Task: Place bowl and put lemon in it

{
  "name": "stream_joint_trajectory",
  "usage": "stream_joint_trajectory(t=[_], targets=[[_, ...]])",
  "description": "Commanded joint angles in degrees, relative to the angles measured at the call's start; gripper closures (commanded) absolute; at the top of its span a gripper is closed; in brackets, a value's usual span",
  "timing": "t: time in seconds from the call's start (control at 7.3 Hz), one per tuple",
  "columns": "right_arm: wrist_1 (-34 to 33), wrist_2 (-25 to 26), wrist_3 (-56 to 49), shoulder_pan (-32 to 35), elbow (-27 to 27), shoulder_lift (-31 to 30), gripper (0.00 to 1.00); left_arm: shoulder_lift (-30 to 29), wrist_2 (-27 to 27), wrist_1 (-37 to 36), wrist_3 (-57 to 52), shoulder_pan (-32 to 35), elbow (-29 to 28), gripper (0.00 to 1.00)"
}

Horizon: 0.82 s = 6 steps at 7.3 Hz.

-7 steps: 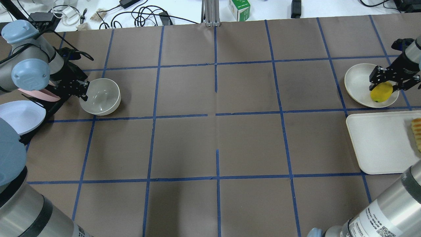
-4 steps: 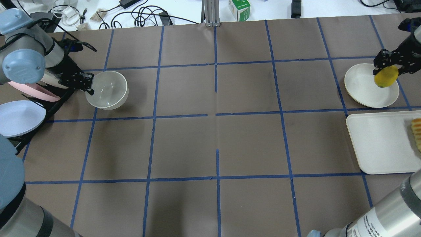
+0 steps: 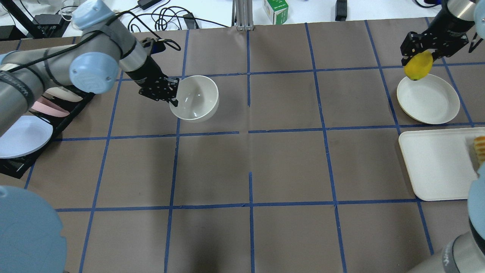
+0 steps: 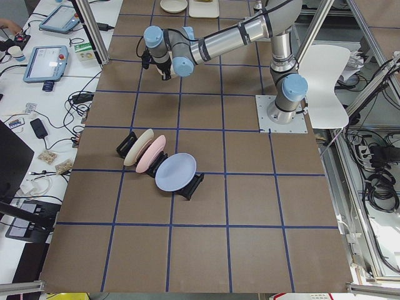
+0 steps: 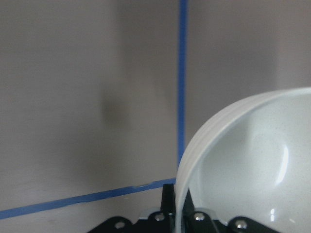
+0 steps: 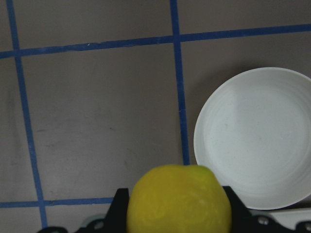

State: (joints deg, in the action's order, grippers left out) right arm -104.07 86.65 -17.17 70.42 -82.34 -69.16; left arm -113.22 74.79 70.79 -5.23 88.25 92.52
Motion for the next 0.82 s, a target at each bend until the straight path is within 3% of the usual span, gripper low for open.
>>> stream_joint_trajectory(t=[0.0, 0.68], targets=[[2.47, 0.28, 1.52, 5.66, -0.53, -1.15, 0.8, -2.44, -0.08, -4.42, 8.56, 6.3, 1.08, 1.0], [1.15, 0.19, 17.4, 18.76, -3.0, -0.63, 0.82, -5.61, 0.36, -9.51, 11.38, 11.15, 1.96, 1.0]])
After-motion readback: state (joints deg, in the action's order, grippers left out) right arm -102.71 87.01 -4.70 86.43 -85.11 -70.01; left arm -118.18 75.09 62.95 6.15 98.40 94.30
